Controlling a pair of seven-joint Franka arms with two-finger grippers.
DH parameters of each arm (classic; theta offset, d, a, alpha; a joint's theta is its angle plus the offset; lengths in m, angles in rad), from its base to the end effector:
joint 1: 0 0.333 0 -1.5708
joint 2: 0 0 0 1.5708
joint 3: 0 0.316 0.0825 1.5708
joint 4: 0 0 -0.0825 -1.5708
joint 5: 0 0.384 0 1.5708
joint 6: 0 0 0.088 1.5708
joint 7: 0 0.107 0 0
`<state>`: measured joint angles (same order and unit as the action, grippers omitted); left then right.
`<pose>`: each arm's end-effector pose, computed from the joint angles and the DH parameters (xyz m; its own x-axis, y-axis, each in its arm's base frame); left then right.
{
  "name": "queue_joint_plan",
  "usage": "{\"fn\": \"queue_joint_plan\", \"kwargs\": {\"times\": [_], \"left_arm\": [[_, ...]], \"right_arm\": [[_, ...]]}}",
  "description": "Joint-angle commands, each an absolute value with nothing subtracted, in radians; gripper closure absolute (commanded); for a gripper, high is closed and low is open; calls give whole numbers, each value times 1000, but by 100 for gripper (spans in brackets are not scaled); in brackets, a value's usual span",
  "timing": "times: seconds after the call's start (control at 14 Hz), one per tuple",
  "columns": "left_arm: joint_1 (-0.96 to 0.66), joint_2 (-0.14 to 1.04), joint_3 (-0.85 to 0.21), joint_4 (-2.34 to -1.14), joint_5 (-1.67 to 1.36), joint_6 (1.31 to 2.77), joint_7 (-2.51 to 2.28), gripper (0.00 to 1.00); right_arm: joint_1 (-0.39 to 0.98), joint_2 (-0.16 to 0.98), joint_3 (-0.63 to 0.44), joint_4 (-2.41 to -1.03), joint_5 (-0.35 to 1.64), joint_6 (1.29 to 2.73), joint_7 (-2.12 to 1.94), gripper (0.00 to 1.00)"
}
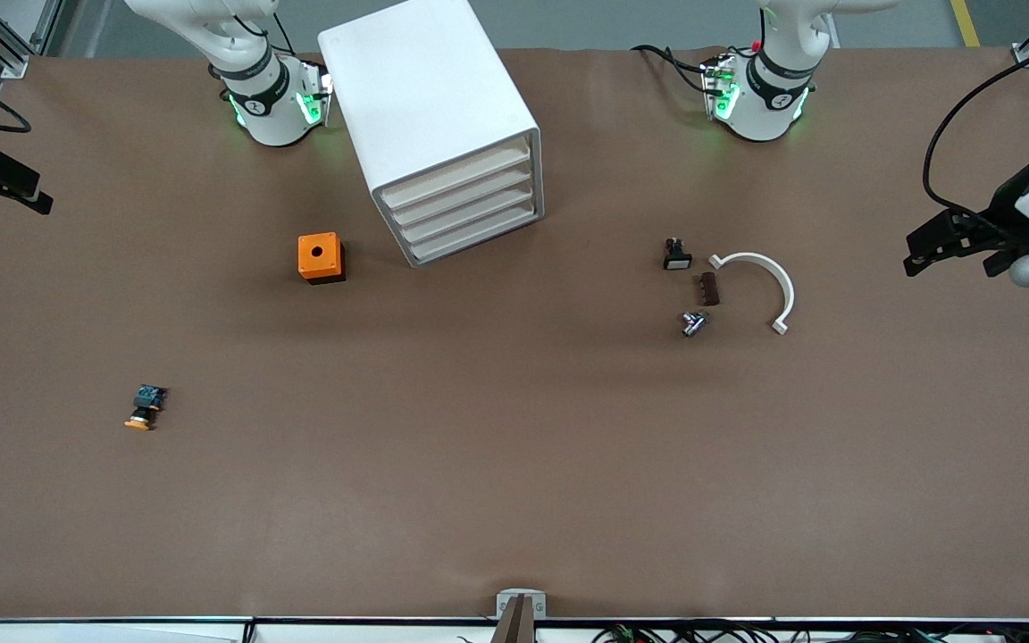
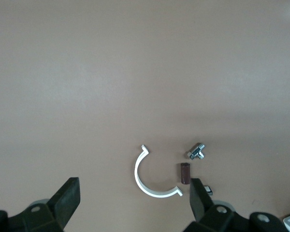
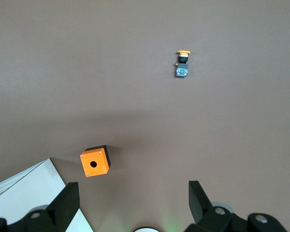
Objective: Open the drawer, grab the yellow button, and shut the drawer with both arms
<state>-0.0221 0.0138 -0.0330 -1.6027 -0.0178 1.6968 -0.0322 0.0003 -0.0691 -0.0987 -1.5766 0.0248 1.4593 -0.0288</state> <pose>0.5696 -0.0330 0.6131 0.9966 -0.0205 0.0796 -0.0222 -0.9995 0.0208 0.5189 -0.0504 0.6493 0.9967 -0.0661 -0.0475 -0.0677 -0.9972 -0.0329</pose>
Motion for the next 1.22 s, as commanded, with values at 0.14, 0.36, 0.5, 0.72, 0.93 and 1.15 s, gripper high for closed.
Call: {"fn": "queue_joint_plan", "kwargs": {"times": [0.14,0.36,0.5,0.72,0.93,1.15], "left_arm": [[-11,14,-49,-1553,9,1697,-29,0],[-15,20,-49,-1551,11,1695,-26,0],[-20,35,-52,-1549,15,1694,-26,0],[-9,46,-63,-1537,9,1695,-23,0],[-18,51,-63,-1517,20,1695,-32,0],[-17,52,-63,-1517,17,1695,-34,0]], "right_arm": [[12,-98,-112,-1606,37,1482,-34,0],[15,-98,-107,-1605,31,1493,-35,0],[17,-98,-106,-1605,28,1493,-35,0],[14,-100,-106,-1601,25,1494,-46,0],[9,-100,-107,-1601,25,1494,-75,0],[11,-100,-107,-1600,25,1494,-77,0]]}}
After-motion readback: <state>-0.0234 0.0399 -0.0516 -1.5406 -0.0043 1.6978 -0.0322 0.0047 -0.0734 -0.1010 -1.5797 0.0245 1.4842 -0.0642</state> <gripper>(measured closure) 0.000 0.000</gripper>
